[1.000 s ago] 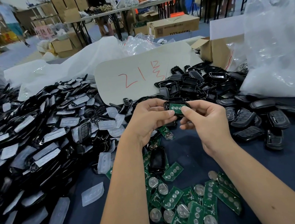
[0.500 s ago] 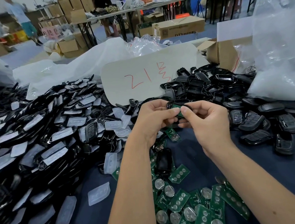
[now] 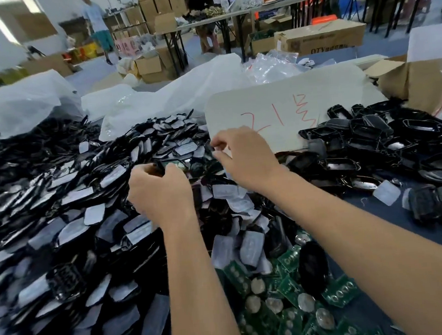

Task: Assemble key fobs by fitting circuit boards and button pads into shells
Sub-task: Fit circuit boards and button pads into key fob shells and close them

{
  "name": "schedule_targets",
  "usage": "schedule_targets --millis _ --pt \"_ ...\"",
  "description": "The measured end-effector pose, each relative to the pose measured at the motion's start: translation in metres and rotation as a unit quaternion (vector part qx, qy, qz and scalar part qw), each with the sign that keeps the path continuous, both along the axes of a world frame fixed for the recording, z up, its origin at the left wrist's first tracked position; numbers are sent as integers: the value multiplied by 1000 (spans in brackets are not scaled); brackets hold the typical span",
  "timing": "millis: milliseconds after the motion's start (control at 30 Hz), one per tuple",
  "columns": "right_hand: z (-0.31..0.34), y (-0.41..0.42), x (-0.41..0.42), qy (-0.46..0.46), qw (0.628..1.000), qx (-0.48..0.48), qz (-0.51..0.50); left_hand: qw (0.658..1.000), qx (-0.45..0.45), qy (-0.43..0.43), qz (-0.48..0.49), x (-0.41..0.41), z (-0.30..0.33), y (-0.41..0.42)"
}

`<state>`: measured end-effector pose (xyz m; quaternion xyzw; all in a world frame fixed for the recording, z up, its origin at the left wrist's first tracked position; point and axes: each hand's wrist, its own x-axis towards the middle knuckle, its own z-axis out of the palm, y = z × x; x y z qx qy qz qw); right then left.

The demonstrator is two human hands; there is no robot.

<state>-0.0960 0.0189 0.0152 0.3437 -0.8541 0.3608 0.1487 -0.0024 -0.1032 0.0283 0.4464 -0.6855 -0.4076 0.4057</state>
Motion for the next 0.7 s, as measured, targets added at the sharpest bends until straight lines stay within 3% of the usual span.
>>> schedule_targets --millis 133,233,367,700 --pt "0 -40 -21 36 981 180 59 999 -43 5 -2 0 -7 4" --pt "1 -53 -28 62 963 254 67 999 -39 17 0 -3 -11 5" --pt "1 -61 -33 119 964 233 39 998 -45 41 14 -4 -13 8" --pt "1 -44 -20 122 977 174 11 991 -15 136 15 -7 -12 9"
